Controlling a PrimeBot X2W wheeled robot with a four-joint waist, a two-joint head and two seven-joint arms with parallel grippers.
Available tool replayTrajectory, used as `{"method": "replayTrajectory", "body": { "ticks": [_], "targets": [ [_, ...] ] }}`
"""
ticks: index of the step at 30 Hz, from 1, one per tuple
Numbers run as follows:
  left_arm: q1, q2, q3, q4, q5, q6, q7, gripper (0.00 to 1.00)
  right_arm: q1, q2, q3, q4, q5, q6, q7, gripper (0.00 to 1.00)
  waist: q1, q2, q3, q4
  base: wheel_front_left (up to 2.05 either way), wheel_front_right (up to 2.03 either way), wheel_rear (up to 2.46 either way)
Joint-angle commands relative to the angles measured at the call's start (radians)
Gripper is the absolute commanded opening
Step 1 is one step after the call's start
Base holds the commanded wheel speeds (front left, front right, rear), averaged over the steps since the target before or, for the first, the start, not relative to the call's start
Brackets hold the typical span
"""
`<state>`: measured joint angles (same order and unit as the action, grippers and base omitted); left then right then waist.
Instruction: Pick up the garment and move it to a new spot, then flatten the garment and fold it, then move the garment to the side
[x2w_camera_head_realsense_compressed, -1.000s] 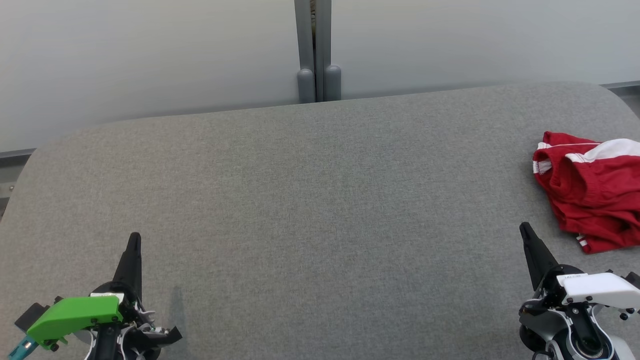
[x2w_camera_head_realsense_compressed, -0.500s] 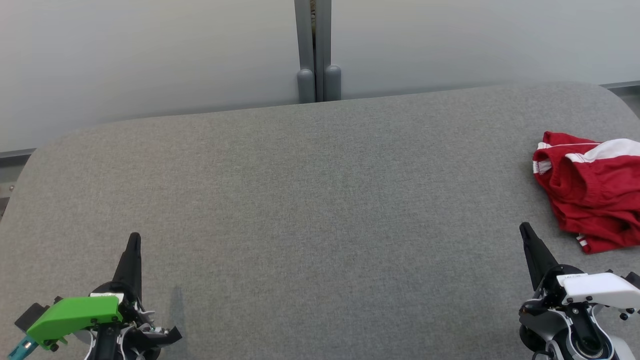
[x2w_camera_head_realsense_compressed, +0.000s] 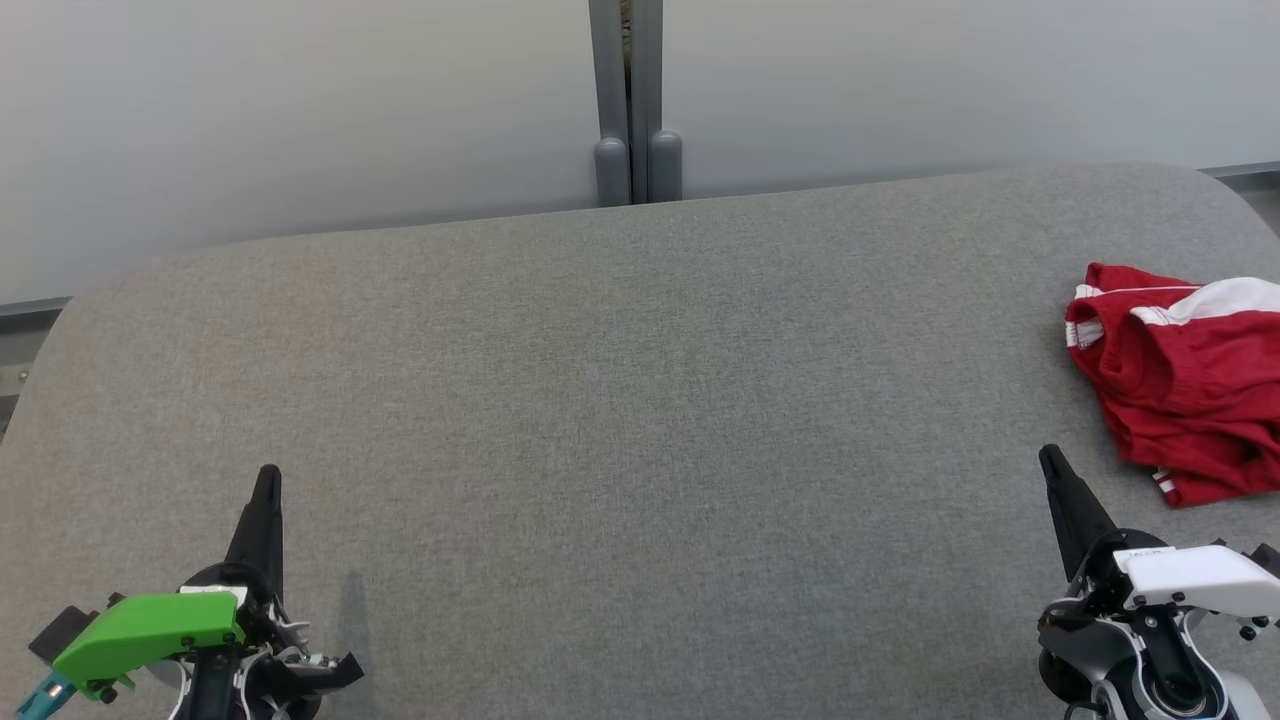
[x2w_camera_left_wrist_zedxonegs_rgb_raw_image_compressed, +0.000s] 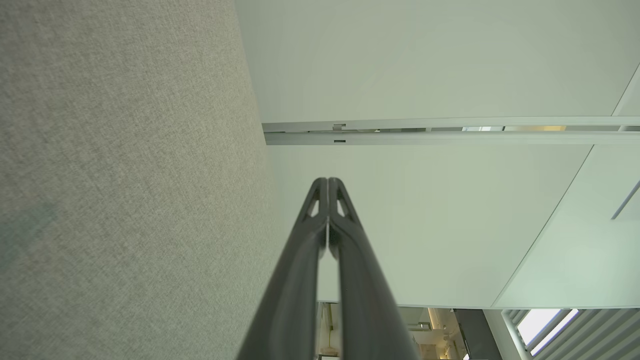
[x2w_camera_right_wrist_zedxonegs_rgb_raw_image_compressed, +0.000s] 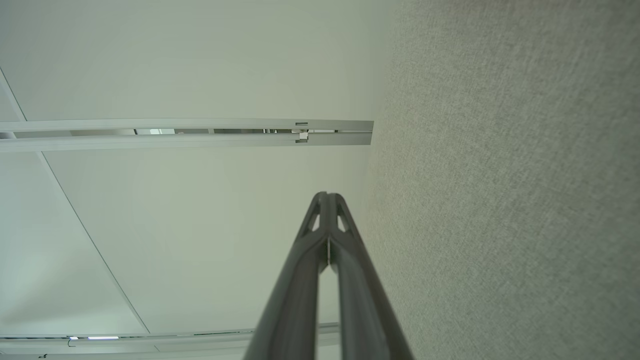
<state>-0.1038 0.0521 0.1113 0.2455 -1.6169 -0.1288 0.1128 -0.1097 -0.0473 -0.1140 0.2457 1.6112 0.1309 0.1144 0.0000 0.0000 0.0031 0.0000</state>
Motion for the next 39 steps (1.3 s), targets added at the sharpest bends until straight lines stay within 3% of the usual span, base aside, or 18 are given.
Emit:
{"method": "replayTrajectory", "body": {
  "ticks": [1, 39],
  "targets": [
    [-0.011, 0.001, 0.003, -0.001, 0.004, -0.005, 0.002, 0.00, 0.003, -0.006, -0.002, -0.004, 0.004, 0.000, 0.003, 0.00, 0.0000, 0.0000, 0.000, 0.000, 0.00, 0.00, 0.00],
    [-0.011, 0.000, 0.005, -0.001, 0.006, -0.005, 0.004, 0.00, 0.003, -0.006, -0.002, -0.004, 0.004, 0.000, 0.003, 0.00, 0.0000, 0.0000, 0.000, 0.000, 0.00, 0.00, 0.00]
  ]
}}
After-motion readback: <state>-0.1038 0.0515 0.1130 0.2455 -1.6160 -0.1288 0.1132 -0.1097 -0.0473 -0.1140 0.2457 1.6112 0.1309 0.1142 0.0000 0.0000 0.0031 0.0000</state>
